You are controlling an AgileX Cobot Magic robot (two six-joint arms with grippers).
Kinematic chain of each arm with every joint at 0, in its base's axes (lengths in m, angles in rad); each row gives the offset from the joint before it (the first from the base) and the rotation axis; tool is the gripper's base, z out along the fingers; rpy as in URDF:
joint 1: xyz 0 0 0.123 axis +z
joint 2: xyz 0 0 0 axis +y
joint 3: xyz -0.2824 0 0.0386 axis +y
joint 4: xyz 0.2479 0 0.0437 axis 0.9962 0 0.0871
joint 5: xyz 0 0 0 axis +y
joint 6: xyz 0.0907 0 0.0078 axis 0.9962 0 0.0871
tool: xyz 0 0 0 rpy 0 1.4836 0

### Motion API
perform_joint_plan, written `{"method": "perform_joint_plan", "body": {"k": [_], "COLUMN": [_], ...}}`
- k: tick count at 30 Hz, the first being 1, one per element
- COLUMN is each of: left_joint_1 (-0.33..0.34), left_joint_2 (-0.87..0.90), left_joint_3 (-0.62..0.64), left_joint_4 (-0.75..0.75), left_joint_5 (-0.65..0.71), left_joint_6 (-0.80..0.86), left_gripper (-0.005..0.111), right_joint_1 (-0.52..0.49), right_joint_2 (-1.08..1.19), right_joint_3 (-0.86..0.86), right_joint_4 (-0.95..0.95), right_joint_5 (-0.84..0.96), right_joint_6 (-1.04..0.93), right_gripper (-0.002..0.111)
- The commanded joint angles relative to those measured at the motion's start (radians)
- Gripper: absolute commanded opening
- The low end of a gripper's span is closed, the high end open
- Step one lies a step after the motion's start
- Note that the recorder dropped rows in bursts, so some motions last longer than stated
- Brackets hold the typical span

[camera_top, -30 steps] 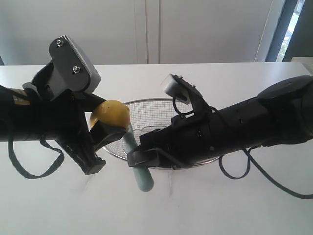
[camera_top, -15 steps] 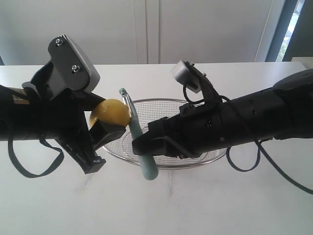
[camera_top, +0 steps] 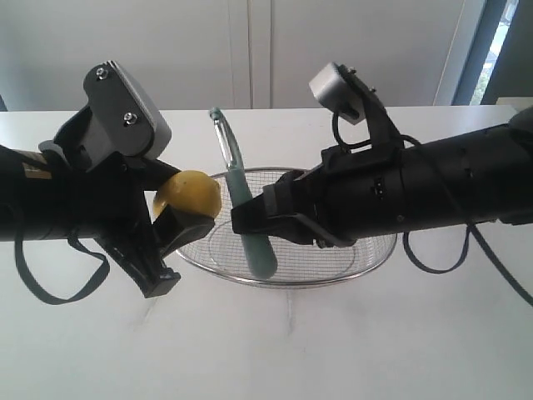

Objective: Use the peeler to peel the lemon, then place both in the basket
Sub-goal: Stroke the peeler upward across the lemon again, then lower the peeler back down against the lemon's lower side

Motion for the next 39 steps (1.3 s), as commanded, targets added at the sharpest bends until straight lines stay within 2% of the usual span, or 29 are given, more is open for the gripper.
{"method": "perform_joint_plan", "body": {"k": [1, 4, 8, 12, 17, 23, 29, 39], "left_joint_1": [-0.006, -0.006, -0.006, -0.006, -0.006, -0.006, -0.006, -0.006], "left_joint_2": [-0.006, -0.006, -0.006, -0.006, -0.006, -0.006, -0.006, -0.006], "left_joint_3": [0.004, 0.004, 0.004, 0.004, 0.004, 0.004, 0.004, 0.004], "left_joint_4": [-0.006, -0.006, -0.006, -0.006, -0.006, -0.006, -0.006, -0.006], "left_joint_5": [-0.001, -0.001, -0.001, -0.001, -0.001, -0.001, -0.001, -0.001], "left_joint_6": [-0.002, -0.002, -0.002, -0.002, -0.002, -0.002, -0.002, -0.002], "left_gripper": [0.000, 0.000, 0.000, 0.000, 0.000, 0.000, 0.000, 0.000], "right_joint_1": [-0.027, -0.069, -0.121, -0.127, -0.102, -0.007, 0.037, 0.035], "right_joint_2": [-0.065, -0.100, -0.102, -0.047, 0.093, 0.240, 0.244, 0.244], "right_joint_3": [-0.009, -0.009, -0.009, -0.009, -0.009, -0.009, -0.009, -0.009], "right_joint_4": [-0.037, -0.084, -0.228, -0.299, -0.221, 0.020, 0.024, 0.039], "right_joint_5": [-0.033, -0.069, -0.147, -0.146, -0.057, 0.149, 0.151, 0.152], "right_joint_6": [-0.004, 0.012, 0.128, 0.196, 0.213, -0.009, -0.007, -0.007], "right_gripper": [0.000, 0.000, 0.000, 0.000, 0.000, 0.000, 0.000, 0.000]}}
